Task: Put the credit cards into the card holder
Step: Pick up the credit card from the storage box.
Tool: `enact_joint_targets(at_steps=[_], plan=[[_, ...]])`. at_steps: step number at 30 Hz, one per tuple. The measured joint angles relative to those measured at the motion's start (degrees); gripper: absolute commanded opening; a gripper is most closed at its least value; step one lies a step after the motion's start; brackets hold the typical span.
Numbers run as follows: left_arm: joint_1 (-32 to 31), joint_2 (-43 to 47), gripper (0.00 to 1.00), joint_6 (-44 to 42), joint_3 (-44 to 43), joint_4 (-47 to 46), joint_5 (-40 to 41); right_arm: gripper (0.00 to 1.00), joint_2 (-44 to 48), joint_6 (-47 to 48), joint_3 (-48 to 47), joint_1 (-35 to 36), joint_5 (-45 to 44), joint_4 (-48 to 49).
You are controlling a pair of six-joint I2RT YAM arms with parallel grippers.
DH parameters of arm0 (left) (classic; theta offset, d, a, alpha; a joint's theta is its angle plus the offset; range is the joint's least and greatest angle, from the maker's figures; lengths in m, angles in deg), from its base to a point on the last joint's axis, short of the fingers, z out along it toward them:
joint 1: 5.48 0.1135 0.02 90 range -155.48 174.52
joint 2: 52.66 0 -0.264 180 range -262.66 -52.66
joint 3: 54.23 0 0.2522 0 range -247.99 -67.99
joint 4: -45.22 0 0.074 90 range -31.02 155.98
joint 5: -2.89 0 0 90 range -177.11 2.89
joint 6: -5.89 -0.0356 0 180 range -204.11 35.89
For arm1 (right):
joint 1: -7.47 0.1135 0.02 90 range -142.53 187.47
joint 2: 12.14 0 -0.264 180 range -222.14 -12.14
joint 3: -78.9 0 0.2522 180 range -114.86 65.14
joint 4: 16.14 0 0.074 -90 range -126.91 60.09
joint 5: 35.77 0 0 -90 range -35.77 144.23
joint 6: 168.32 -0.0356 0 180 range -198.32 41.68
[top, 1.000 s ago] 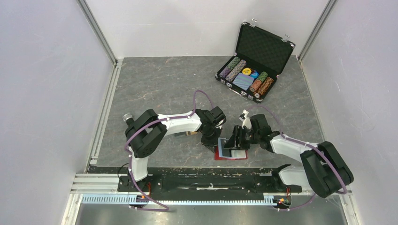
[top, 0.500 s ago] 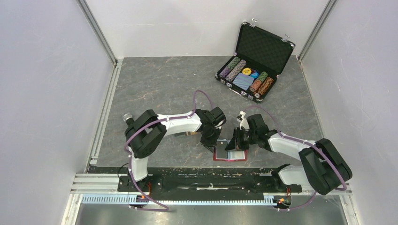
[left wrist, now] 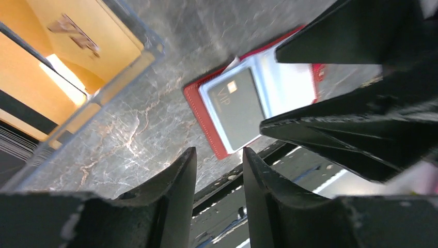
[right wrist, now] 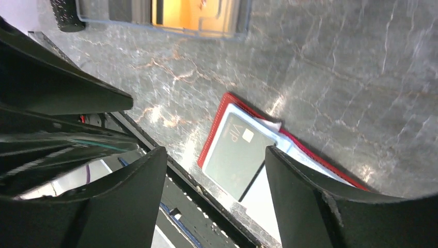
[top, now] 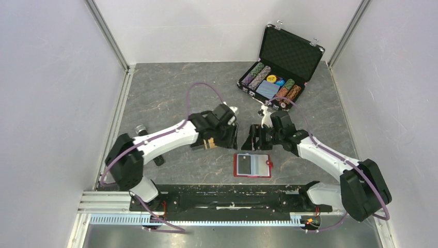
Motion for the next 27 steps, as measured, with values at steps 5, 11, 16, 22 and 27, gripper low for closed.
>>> enact_joint_targets(at_steps=[5, 11, 16, 22, 27], plan=[[8.79, 7.78, 0.45, 1.16, 4.61, -6.38, -5.68, 0.70, -4.68, 1.40, -7.65, 0.02, 0.17, -0.90], [22.21, 13.46, 0.45, 3.30, 11.39, -9.86, -11.58, 0.62, -15.58, 1.55, -19.45, 1.36, 1.14, -0.90], [28.92, 15.74, 0.42, 2.75, 12.50, -5.57, -11.23, 0.49, -25.59, 1.27, -30.32, 5.09, 2.16, -1.14], [29.88, 16.65, 0.37, -0.61, 10.97, 4.13, -3.72, 0.38, -36.28, 0.26, -40.24, 10.86, 3.13, -1.36], [29.88, 17.33, 0.33, -2.89, 10.21, 9.55, 1.97, 0.31, -43.21, -0.31, -45.35, 15.08, 2.64, -2.89]])
